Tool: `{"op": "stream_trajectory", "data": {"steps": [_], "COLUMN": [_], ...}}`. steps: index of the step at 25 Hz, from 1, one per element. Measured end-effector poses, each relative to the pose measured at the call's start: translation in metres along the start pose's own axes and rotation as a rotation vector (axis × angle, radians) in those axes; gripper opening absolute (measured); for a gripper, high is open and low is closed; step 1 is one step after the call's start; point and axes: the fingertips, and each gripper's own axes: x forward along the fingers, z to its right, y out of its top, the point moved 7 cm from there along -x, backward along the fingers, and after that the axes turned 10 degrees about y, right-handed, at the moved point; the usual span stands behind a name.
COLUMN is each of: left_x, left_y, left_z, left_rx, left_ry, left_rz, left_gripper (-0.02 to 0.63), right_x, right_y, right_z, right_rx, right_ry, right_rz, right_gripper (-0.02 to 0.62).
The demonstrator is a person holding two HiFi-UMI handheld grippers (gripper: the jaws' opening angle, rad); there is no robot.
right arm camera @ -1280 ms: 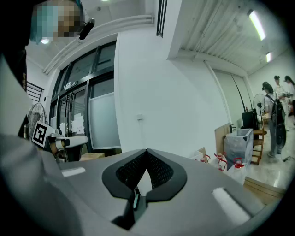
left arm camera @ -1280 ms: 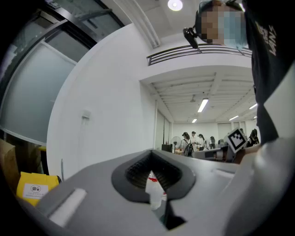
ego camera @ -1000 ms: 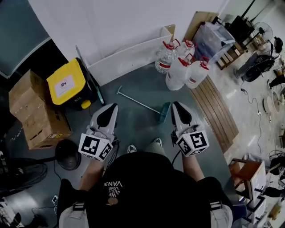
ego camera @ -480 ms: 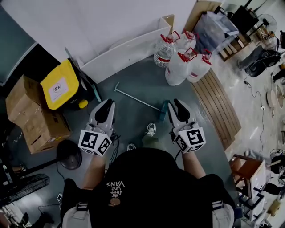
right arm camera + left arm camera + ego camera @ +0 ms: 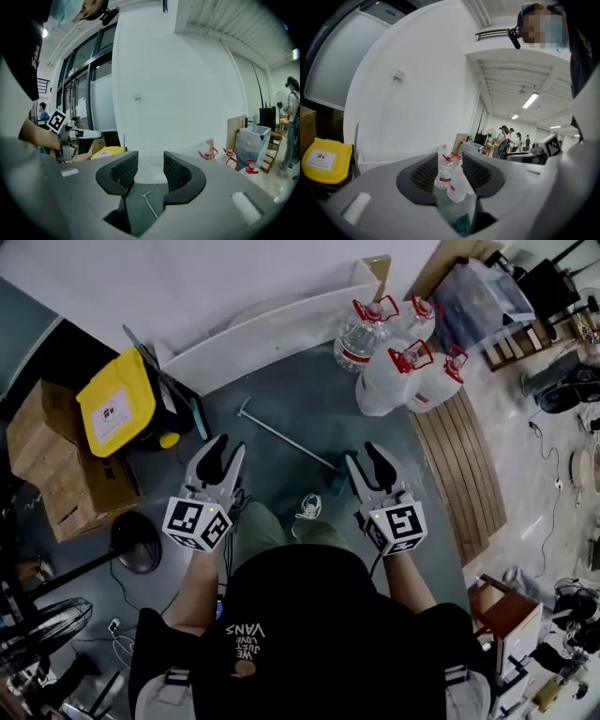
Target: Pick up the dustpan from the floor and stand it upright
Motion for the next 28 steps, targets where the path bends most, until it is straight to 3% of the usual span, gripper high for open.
{"op": "stream_trajectory", "data": {"steps": [7,11,17,21,28], "left_x": [0.055,0.096,0.162,0.205,0.254], "left_y": [-0.038,-0.062,-0.110,-0.161,-0.282], "left_z": [-0.034,-0.064,-0.121,-0.158,-0.203], "left_rx": [-0.050,-0.066,-0.063,-0.047,-0.034], "left_ry": [-0.024,-0.069,-0.122,-0.135,-0.133], "left_rz": [-0.110,-0.208,-0.324,-0.372,-0.480], "left_gripper": [0.175,0.224,0.227,0.230,0.230], "right_x": [0.041,0.068,0.123,0.162,0.207], "right_y": [-0.040,-0.070,-0.126,-0.180,-0.308], "right_z": [0.020,0.026,0.041,0.056,0.084], "right_rx": [0.028,0.061,0.090,0.108,0.145], "right_ry": [-0.015,-0.065,-0.129,-0.147,-0.120], "right_rz": [-0.099,-0.171,-0.257,-0.303,-0.468], "right_gripper": [0.179,0.190,0.191,0.190,0.190]}}
